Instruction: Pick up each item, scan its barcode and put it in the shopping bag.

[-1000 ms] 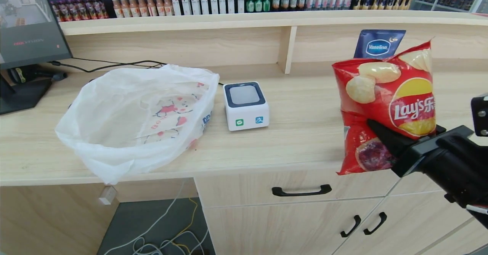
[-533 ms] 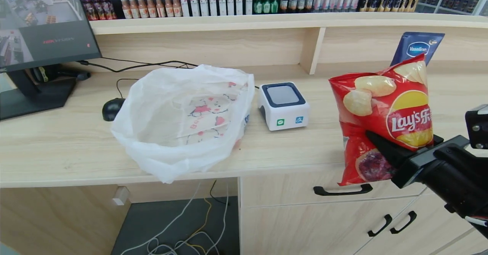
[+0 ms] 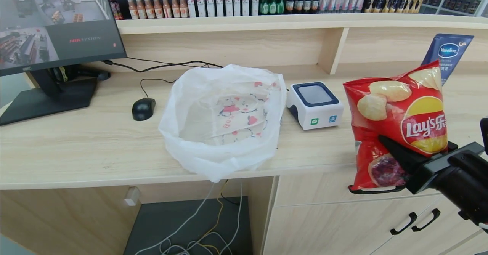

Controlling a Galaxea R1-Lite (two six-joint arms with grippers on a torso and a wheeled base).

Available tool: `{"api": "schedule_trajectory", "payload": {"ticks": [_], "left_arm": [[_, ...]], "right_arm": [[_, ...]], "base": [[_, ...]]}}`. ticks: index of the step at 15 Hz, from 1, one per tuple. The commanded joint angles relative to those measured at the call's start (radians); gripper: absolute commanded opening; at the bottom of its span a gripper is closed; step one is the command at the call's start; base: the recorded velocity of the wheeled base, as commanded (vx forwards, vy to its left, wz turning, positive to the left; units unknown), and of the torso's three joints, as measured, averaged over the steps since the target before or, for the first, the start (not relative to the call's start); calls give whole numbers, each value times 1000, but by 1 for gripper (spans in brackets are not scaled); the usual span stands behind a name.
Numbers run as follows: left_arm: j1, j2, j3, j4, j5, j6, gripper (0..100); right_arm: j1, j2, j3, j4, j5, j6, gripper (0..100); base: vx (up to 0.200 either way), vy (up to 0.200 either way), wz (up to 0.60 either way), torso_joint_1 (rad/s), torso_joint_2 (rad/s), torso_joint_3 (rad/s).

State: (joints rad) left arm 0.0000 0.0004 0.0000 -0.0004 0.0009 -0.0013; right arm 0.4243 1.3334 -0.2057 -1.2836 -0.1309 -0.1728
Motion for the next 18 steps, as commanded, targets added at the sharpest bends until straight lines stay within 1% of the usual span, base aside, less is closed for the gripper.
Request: {"api": "schedule_trajectory", "payload": {"ticks": [1,3,6,7,9,11,13,15,18], "left_arm": [[0,0,0,0,1,0,100],[0,0,0,0,1,0,100],[0,0,0,0,1,0,100],[0,0,0,0,1,0,100],[0,0,0,0,1,0,100],[0,0,0,0,1,0,100],[0,0,0,0,1,0,100],[0,0,0,0,1,0,100],[-2,0,0,0,1,0,100]], "right_arm": [[1,-17,-6,1,0,1,0],[-1,-20,-30,6,-9,-1,0],[4,21,-155,53,-32,2,0],[5,23,-158,55,-32,2,0],[11,56,-290,145,-84,-2,0],[56,58,-414,257,-159,-4,0],[100,58,-540,385,-205,-5,0],[113,72,-618,472,-211,-5,0],[116,105,-701,520,-223,-5,0]], "base": [[0,0,0,0,0,0],[0,0,0,0,0,0],[0,0,0,0,0,0],[0,0,0,0,0,0],[0,0,0,0,0,0],[0,0,0,0,0,0],[0,0,0,0,0,0],[0,0,0,0,0,0],[0,0,0,0,0,0]]}}
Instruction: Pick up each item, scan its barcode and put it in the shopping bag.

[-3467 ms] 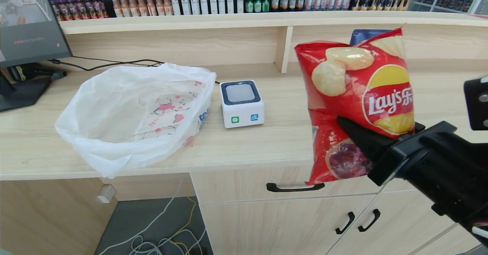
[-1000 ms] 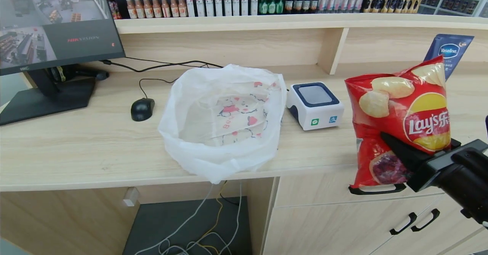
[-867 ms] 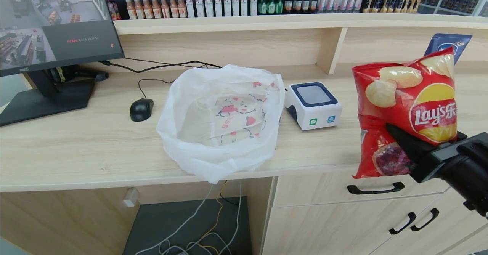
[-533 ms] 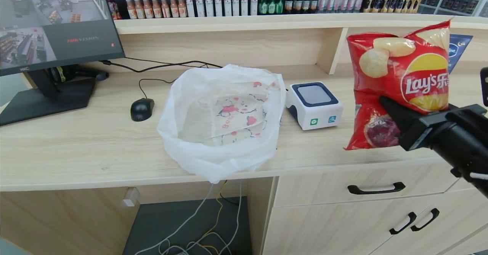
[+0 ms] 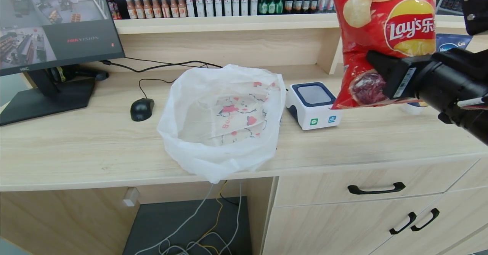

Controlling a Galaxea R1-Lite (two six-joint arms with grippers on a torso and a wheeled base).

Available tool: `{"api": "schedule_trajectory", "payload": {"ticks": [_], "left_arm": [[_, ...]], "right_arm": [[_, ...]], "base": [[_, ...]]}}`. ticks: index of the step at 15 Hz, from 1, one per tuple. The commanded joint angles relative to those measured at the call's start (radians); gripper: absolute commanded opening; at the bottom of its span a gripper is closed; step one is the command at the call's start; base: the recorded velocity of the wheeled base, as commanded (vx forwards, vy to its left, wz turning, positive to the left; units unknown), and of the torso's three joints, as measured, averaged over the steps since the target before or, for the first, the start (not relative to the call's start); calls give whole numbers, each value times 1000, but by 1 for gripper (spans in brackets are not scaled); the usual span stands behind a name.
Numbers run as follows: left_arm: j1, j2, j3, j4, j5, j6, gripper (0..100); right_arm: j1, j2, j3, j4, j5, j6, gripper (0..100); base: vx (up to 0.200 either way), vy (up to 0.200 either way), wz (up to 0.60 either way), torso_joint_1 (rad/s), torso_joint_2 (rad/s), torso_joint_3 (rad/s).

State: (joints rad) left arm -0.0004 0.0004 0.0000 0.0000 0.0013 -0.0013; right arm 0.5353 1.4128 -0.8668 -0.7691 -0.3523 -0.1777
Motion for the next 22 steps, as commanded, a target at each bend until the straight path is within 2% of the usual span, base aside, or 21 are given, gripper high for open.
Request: {"api": "schedule_trajectory", "payload": {"ticks": [1,6,13,15,22], "left_arm": [[0,0,0,0,0,0,100],[0,0,0,0,0,0,100],[-1,0,0,0,0,0,100],[-1,0,0,0,0,0,100],[0,0,0,0,0,0,100]], "right_arm": [[5,32,-47,7,-2,0,0],[23,144,-120,51,-4,4,0],[28,193,-97,37,-40,1,0],[29,213,-97,5,-70,0,0],[23,253,-57,-88,-73,-2,0]], "base": [[0,0,0,0,0,0],[0,0,0,0,0,0],[0,0,0,0,0,0],[0,0,0,0,0,0],[0,0,0,0,0,0]]}}
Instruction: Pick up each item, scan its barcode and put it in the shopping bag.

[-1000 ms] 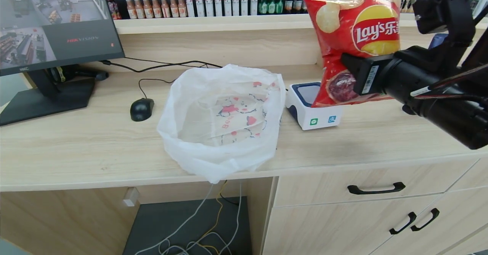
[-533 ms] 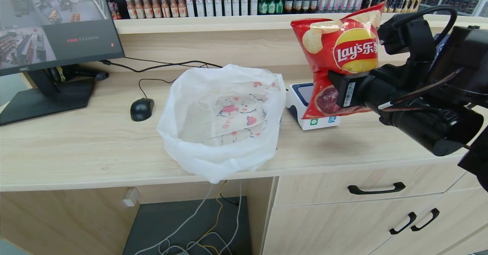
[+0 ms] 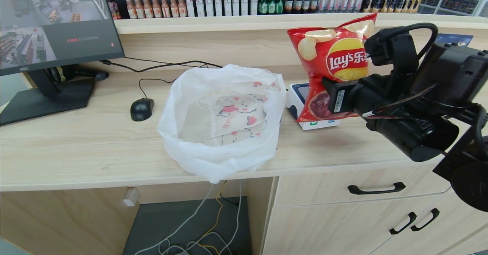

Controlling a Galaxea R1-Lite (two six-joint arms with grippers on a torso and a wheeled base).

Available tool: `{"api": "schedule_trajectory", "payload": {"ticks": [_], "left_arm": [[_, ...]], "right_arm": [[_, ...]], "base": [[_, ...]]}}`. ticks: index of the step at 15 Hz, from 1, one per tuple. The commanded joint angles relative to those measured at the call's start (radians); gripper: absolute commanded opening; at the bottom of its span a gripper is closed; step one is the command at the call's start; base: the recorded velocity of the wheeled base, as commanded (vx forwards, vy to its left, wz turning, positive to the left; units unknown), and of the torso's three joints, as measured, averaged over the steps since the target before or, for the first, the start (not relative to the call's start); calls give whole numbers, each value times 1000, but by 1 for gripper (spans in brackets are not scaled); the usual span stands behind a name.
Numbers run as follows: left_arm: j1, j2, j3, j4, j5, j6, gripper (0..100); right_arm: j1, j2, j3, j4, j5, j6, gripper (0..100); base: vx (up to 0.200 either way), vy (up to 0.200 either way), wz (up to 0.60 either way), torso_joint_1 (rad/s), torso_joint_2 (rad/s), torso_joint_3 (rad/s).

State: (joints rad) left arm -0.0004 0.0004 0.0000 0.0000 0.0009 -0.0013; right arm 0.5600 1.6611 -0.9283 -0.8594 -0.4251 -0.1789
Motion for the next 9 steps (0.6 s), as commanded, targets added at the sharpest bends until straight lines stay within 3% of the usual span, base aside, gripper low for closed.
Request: {"api": "schedule_trajectory", "payload": {"ticks": [1,9], "left_arm": [[0,0,0,0,1,0,100],[0,0,0,0,1,0,100]], "right_arm": [[-8,5,22,-18,0,1,0],[-12,19,39,-50,-7,4,0]], "base": [[0,0,0,0,0,0],[0,0,0,0,0,0]]}}
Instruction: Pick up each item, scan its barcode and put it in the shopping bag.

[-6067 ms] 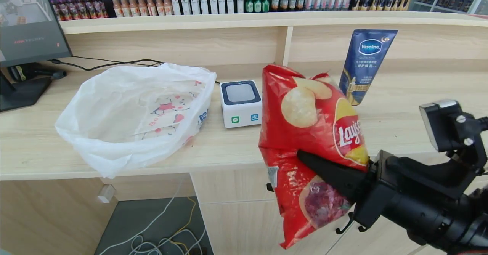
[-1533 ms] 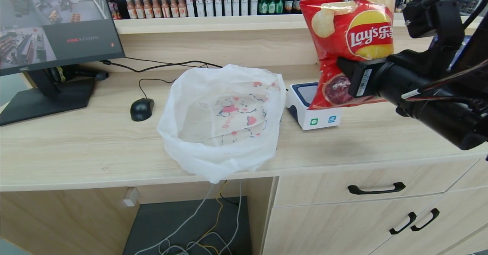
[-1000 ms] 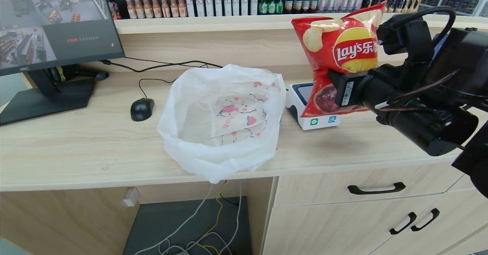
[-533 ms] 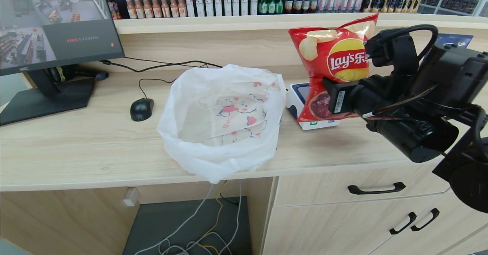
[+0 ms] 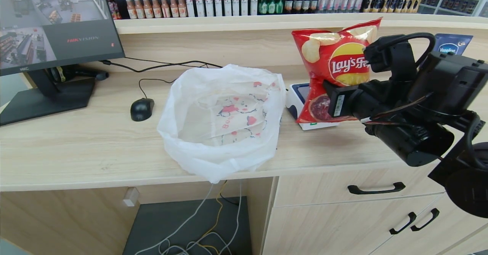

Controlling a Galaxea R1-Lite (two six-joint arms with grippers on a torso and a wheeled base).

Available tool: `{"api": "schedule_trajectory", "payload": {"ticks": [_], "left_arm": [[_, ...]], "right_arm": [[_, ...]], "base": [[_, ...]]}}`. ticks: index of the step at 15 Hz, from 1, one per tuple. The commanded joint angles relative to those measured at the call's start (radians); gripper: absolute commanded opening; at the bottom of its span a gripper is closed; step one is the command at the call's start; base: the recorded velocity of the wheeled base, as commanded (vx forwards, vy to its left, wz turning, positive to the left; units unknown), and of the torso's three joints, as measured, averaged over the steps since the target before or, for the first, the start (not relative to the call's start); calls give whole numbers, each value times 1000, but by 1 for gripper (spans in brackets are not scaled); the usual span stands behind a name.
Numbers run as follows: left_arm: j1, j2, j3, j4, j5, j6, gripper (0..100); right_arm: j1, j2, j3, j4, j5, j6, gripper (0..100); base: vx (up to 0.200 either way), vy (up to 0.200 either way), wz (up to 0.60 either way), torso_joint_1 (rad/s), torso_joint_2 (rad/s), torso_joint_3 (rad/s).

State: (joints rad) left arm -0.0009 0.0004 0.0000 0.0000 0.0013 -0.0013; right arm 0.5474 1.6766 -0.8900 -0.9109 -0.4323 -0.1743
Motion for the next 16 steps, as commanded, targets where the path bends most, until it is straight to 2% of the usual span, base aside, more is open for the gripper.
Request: {"api": "schedule_trajectory", "payload": {"ticks": [1,16], "left_arm": [[1,0,0,0,0,0,100],[1,0,0,0,0,0,100]], "right_arm": [[0,3,0,1,0,-1,0],[6,-1,14,1,0,-4,0]], "base": [[0,0,0,0,0,0],[0,0,0,0,0,0]]}}
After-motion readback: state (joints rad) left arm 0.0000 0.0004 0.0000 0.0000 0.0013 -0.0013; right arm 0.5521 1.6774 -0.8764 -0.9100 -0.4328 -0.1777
